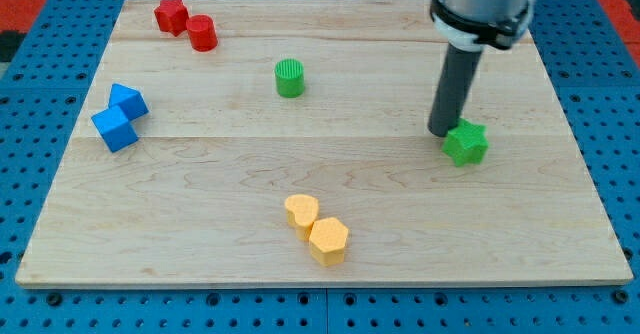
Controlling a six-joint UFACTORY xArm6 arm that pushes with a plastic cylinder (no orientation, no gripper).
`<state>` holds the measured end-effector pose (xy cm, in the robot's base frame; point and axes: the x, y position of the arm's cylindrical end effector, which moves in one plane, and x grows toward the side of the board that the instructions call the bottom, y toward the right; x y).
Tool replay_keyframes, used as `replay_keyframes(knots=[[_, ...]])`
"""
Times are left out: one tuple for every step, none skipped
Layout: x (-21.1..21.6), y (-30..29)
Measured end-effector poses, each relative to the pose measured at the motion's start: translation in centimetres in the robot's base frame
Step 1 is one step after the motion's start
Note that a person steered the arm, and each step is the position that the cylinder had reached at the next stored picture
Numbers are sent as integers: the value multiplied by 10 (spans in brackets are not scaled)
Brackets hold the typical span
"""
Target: Nudge the green star down a bit
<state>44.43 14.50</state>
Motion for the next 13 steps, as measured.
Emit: replay_keyframes(knots=[[22,7],[13,2],[5,5],[3,10],[3,13],[3,13],[3,13],[3,17],[3,17],[3,17],[1,17],[-16,17],[-40,33]])
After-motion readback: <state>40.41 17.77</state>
